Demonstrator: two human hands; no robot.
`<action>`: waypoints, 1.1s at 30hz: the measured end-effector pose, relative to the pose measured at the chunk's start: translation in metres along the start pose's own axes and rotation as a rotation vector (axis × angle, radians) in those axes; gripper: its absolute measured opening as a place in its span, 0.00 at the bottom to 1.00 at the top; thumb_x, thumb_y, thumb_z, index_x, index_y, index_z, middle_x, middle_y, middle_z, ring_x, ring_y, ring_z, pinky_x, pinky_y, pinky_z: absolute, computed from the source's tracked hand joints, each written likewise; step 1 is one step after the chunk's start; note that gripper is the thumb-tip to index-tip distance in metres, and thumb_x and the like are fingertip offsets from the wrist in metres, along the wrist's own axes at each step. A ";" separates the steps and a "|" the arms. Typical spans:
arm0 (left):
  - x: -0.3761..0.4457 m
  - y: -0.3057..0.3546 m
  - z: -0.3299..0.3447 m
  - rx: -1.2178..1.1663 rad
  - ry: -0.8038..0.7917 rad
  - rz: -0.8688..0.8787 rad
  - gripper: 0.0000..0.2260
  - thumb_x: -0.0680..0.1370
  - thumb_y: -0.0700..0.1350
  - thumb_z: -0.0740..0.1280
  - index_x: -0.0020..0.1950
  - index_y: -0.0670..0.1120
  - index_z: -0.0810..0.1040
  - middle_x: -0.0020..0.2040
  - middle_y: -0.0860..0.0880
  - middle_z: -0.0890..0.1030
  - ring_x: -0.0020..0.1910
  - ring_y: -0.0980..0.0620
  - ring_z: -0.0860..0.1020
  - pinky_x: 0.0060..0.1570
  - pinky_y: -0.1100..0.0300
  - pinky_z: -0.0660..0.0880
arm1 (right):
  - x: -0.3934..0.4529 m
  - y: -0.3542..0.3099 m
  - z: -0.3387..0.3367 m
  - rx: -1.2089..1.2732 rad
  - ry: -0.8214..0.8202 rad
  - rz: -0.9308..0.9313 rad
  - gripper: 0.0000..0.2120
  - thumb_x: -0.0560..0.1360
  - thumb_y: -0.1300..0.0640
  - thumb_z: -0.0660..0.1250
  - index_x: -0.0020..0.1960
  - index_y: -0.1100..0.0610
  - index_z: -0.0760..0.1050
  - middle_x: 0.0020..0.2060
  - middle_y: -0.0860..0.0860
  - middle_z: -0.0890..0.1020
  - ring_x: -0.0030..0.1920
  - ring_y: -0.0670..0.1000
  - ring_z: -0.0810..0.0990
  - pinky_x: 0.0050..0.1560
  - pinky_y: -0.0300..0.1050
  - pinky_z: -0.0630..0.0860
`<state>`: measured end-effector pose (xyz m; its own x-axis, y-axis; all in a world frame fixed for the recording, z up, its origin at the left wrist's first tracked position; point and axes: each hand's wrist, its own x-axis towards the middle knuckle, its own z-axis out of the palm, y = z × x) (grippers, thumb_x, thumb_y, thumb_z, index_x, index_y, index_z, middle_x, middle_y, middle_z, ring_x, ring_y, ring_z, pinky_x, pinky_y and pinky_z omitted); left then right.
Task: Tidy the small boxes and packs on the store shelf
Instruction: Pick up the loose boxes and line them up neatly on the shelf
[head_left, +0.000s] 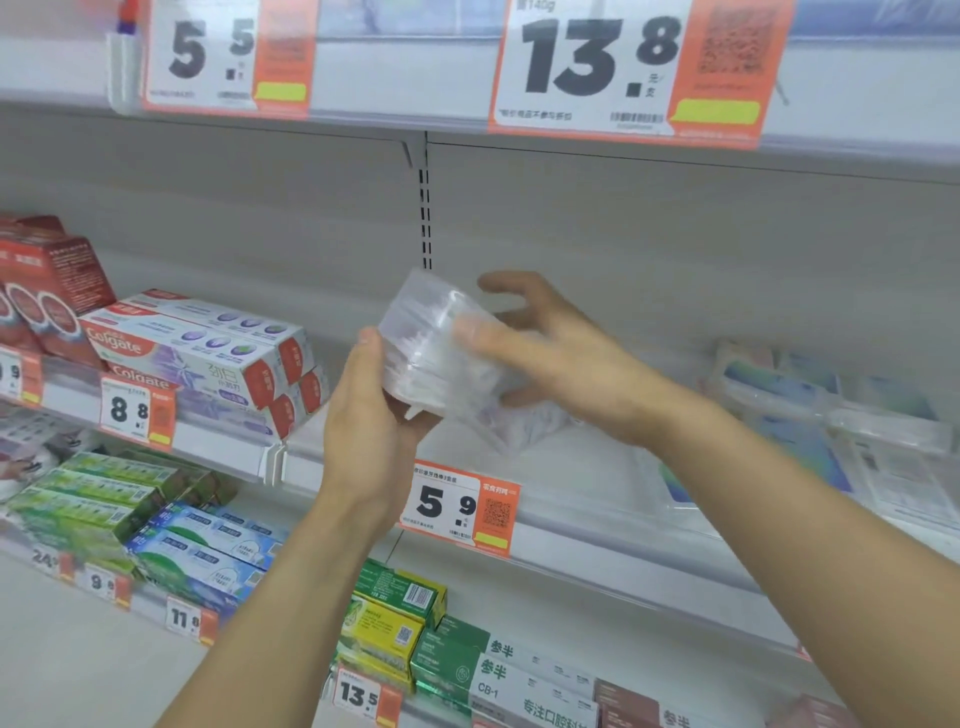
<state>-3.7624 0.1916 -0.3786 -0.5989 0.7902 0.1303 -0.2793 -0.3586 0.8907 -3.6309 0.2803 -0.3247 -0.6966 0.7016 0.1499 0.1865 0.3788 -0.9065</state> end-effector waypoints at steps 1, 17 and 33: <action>-0.001 -0.001 0.000 0.059 -0.025 0.030 0.19 0.81 0.55 0.57 0.61 0.44 0.77 0.57 0.43 0.82 0.59 0.47 0.80 0.58 0.47 0.77 | -0.006 0.000 0.005 0.035 -0.048 0.014 0.32 0.69 0.46 0.77 0.69 0.46 0.68 0.56 0.48 0.80 0.51 0.48 0.84 0.47 0.51 0.84; -0.002 0.005 -0.018 0.303 -0.142 0.292 0.23 0.67 0.48 0.77 0.60 0.51 0.74 0.61 0.49 0.79 0.59 0.50 0.80 0.57 0.48 0.78 | -0.016 0.034 0.014 0.011 0.279 -0.150 0.45 0.60 0.40 0.81 0.71 0.45 0.63 0.64 0.45 0.74 0.61 0.38 0.76 0.61 0.37 0.76; 0.028 0.007 -0.080 1.059 -0.285 0.320 0.23 0.77 0.35 0.68 0.65 0.59 0.75 0.74 0.60 0.66 0.71 0.63 0.64 0.72 0.59 0.63 | -0.005 0.052 0.032 -0.865 0.131 -0.216 0.27 0.68 0.45 0.71 0.66 0.45 0.72 0.59 0.46 0.77 0.64 0.53 0.71 0.63 0.51 0.65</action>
<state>-3.8409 0.1711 -0.4038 -0.2987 0.8704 0.3914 0.7095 -0.0718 0.7010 -3.6395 0.2771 -0.3850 -0.7021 0.6056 0.3745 0.5536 0.7950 -0.2479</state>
